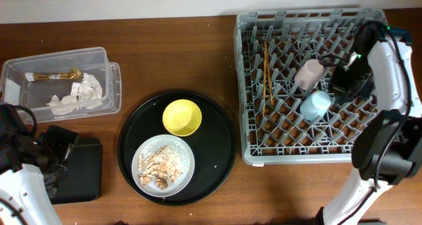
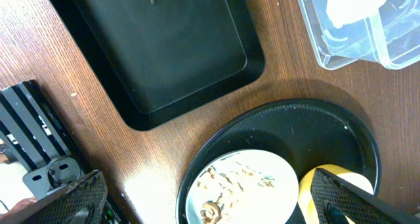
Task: Sort waste into correct bins and load items into the dishwasher rack
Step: 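Reach the right gripper to the yellow bowl and grasp its rim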
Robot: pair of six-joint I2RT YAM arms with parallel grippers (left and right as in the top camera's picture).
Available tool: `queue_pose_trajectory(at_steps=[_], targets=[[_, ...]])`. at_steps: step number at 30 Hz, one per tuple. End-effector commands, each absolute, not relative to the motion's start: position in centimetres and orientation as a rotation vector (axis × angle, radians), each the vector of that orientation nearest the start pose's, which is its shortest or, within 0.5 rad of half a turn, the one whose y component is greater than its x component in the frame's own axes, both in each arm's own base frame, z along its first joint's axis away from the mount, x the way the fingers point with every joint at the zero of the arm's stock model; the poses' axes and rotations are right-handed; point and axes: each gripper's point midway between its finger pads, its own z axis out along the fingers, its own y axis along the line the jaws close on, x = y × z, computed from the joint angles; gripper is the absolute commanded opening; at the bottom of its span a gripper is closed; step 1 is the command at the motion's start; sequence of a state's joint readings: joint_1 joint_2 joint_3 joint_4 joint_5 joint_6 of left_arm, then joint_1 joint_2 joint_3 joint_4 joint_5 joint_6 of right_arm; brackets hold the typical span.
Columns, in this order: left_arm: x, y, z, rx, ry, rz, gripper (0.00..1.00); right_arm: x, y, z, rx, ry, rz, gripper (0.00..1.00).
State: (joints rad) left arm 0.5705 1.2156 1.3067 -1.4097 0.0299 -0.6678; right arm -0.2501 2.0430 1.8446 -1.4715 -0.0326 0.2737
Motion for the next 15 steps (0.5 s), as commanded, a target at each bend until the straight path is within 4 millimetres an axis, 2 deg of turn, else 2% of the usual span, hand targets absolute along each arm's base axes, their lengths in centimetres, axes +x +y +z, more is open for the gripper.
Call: queue_pose_trajectory(at_steps=[1, 2, 3, 4, 5, 6, 7, 8, 9, 10, 11, 12, 13, 14, 15], targets=[[19.5, 12.0, 20.7, -1.677, 2.344, -0.062, 0.99, 34.4, -8.4, 16.1, 0.853, 3.052, 0.024, 0.04], [19.5, 12.0, 20.7, -1.676, 2.344, -0.062, 0.99, 34.1, -7.0, 17.6, 0.808, 3.039, 0.108, 0.04], [19.5, 12.0, 20.7, -1.677, 2.344, -0.062, 0.99, 34.0, -4.0, 19.5, 0.645, 3.028, 0.288, 0.04], [19.5, 12.0, 20.7, -1.677, 2.344, -0.062, 0.99, 33.9, 0.5, 22.0, 0.33, 2.982, 0.554, 0.04], [19.5, 12.0, 20.7, -1.677, 2.344, -0.062, 0.99, 32.7, 6.6, 25.2, -0.05, 2.88, 0.787, 0.12], [19.5, 12.0, 20.7, -1.677, 2.344, -0.062, 0.99, 31.9, 9.5, 25.8, -0.195, 2.867, 0.797, 0.49], [19.5, 12.0, 20.7, -1.676, 2.344, -0.062, 0.99, 31.4, 12.4, 25.7, -0.334, 2.863, 0.798, 0.72], [19.5, 12.0, 20.7, -1.677, 2.344, -0.063, 0.99, 31.0, 16.4, 25.0, -0.52, 2.832, 0.808, 0.87], [19.5, 12.0, 20.7, -1.677, 2.344, -0.062, 0.99, 31.1, 20.8, 24.0, -0.705, 2.763, 0.824, 0.92], [19.5, 12.0, 20.7, -1.677, 2.344, -0.062, 0.99, 31.0, 24.2, 23.4, -0.831, 2.7, 0.84, 0.98], [19.5, 12.0, 20.7, -1.676, 2.344, -0.062, 0.99, 30.7, 27.2, 23.1, -0.929, 2.641, 0.86, 0.99], [19.5, 12.0, 20.7, -1.677, 2.344, -0.062, 0.99, 30.3, 31.7, 23.5, -1.042, 2.503, 0.912, 0.98], [19.5, 12.0, 20.7, -1.677, 2.344, -0.062, 0.99, 30.2, 33.9, 23.7, -1.057, 2.457, 0.937, 0.98], [19.5, 12.0, 20.7, -1.676, 2.344, -0.063, 0.99, 29.7, 38.6, 22.1, -1.152, 2.363, 0.888, 0.98], [19.5, 12.0, 20.7, -1.677, 2.344, -0.062, 0.99, 29.9, 41.2, 19.1, -1.192, 2.356, 0.78, 0.98]])
